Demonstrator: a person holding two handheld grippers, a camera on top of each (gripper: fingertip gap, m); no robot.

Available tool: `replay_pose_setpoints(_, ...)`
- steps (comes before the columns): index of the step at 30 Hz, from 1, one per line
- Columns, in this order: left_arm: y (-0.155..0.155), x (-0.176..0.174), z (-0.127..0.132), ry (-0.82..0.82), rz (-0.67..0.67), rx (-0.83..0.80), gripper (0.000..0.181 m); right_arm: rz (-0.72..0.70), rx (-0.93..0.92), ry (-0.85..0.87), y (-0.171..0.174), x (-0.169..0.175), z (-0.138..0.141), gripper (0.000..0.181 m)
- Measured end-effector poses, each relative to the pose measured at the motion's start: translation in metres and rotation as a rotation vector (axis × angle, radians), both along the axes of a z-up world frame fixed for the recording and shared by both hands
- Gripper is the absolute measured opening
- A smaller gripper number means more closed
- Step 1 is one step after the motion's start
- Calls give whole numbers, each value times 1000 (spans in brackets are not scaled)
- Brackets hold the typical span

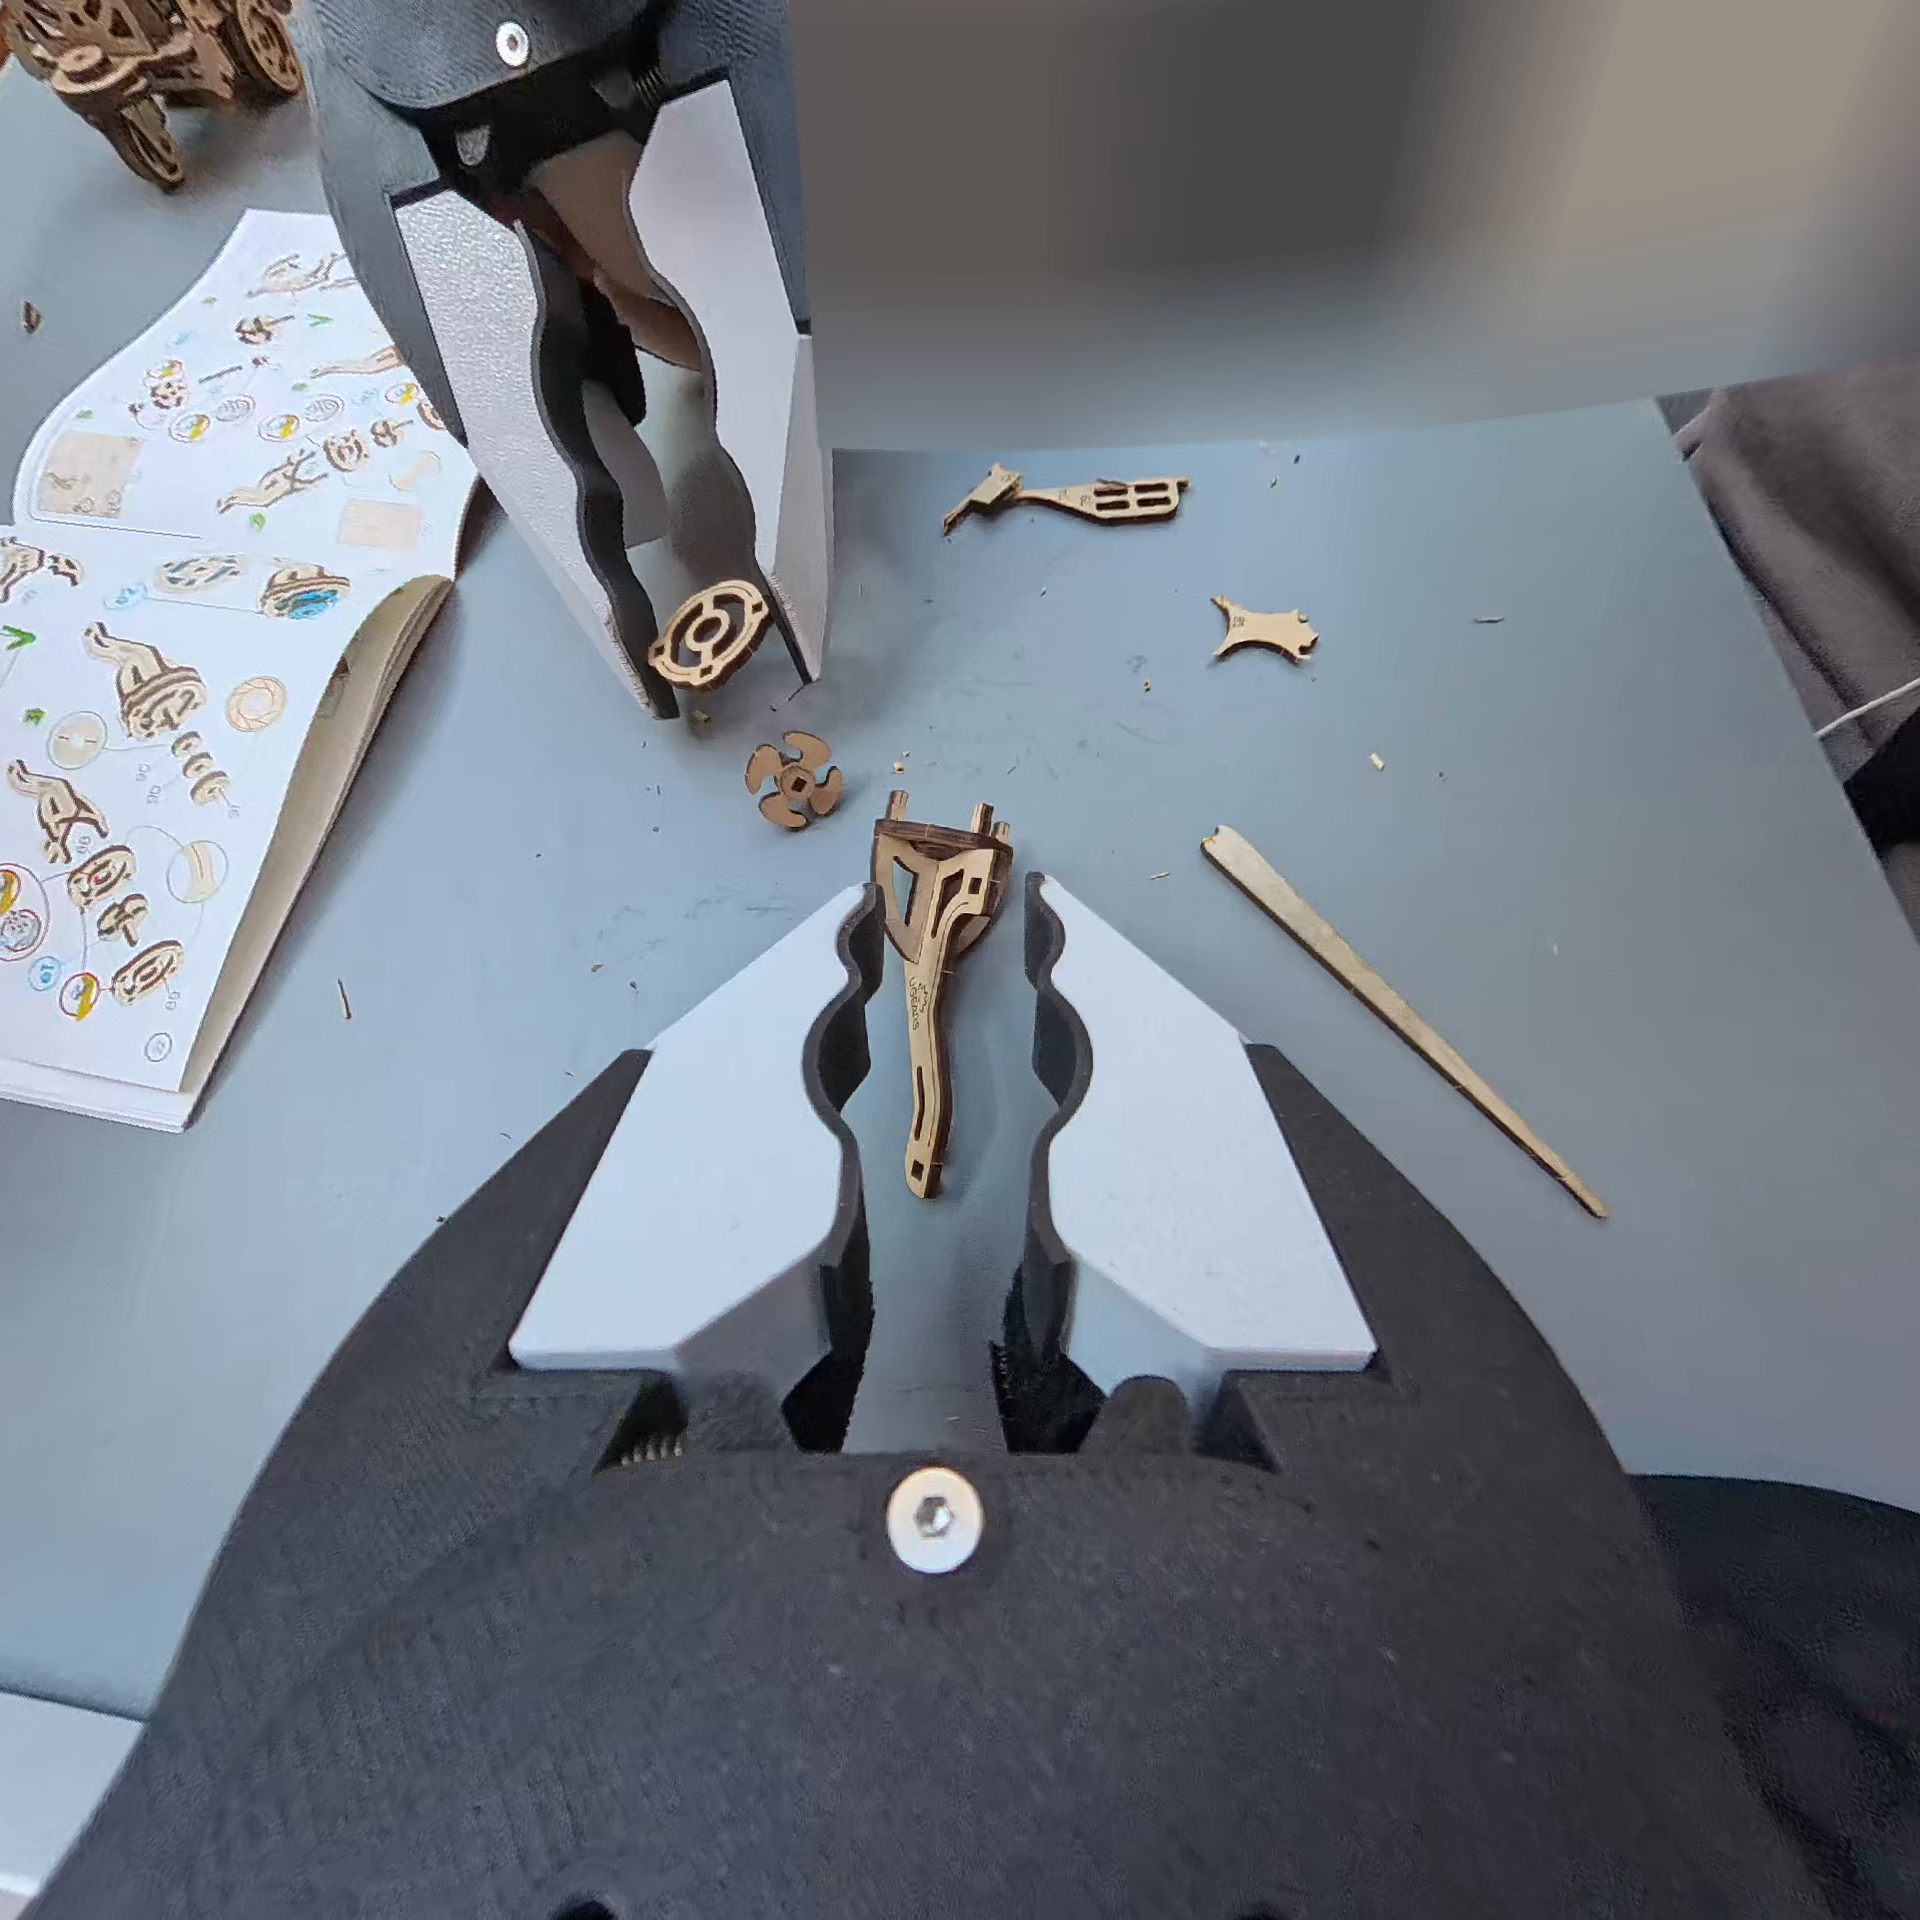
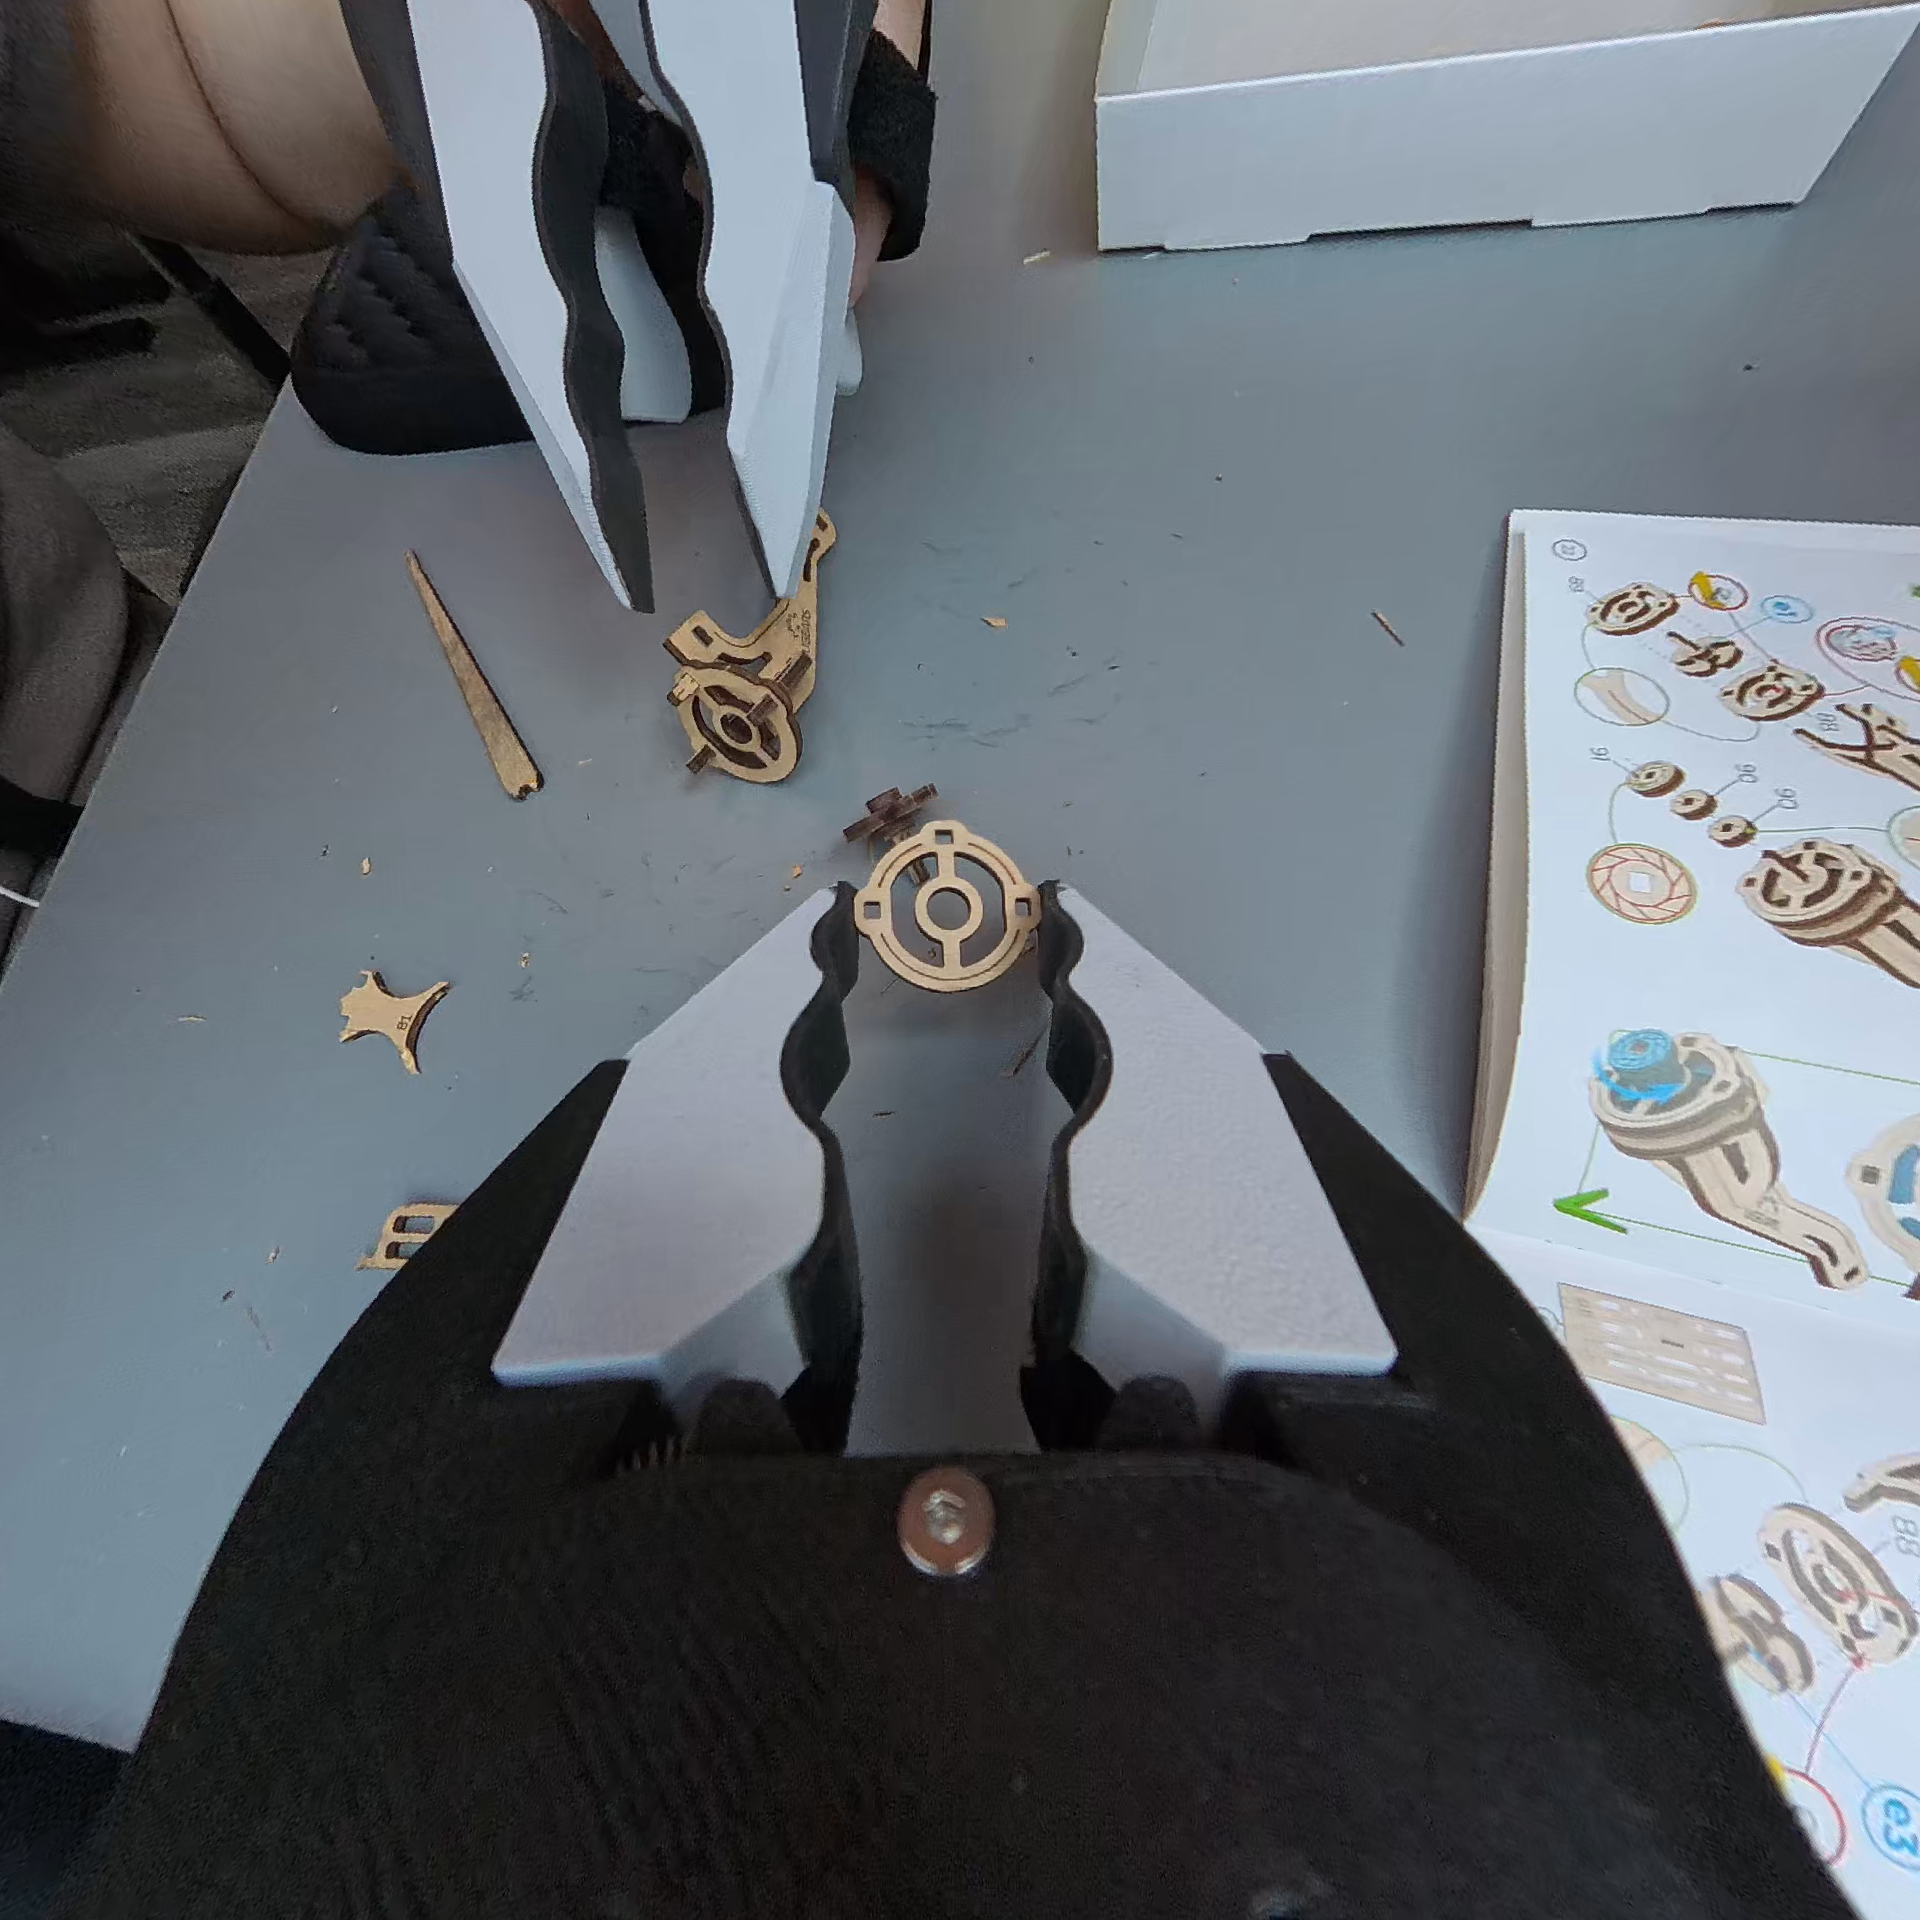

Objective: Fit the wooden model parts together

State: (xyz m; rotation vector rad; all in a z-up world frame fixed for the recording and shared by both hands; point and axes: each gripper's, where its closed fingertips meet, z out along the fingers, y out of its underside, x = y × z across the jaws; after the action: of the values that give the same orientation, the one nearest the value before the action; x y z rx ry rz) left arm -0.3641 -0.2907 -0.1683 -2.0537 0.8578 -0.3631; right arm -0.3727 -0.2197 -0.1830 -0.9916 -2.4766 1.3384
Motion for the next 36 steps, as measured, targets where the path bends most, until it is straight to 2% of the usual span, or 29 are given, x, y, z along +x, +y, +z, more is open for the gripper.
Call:
replay_pose_setpoints(3, 5, 4, -11, 61, 3, 0, 20, 15, 21, -27, -1, 3, -7, 36)
replay_pose_setpoints(5, 8, 4, -16, 98, 11, -2, 17, 19, 13, -15, -2, 3, -5, 45)
replay_pose_setpoints(7, 12, 4, -16, 120, 20, 25, 1, 23, 2, 23, -3, 2, 2, 48)
replay_pose_setpoints(8, 13, 3, -15, 125, 23, 36, 1, 34, 0, 49, -4, 2, 6, 48)
replay_pose_setpoints(10, 14, -1, -16, 147, 40, 49, 0, 60, 20, 91, -6, 5, 9, 41)
replay_pose_setpoints(14, 14, -5, -14, 186, 37, 93, 0, 96, 170, 111, -10, 5, -11, 27)
replay_pose_setpoints(17, 14, -6, -13, 174, 38, 99, 1, 100, 180, 156, -21, 0, -9, 19)
replay_pose_setpoints(21, 15, -11, -12, 149, 66, 78, 0, 85, 159, 113, -22, -1, -11, 15)
replay_pose_setpoints(22, 15, -13, -12, 138, 79, 65, 1, 86, 148, 91, -22, -1, -12, 3)
replay_pose_setpoints(24, 18, -15, -11, 109, 112, 33, 1, 85, 148, 75, -23, 0, -11, 2)
replay_pose_setpoints(30, 23, -20, -6, 90, 177, 21, 1, 49, 302, 232, -29, -5, 14, 2)
replay_pose_setpoints(32, 23, -17, -8, 101, 172, 12, 1, 33, 396, 262, -28, -9, 12, 2)
replay_pose_setpoints(36, 23, -16, -13, 104, 175, -11, 1, 78, 507, 204, -28, -3, -1, 2)
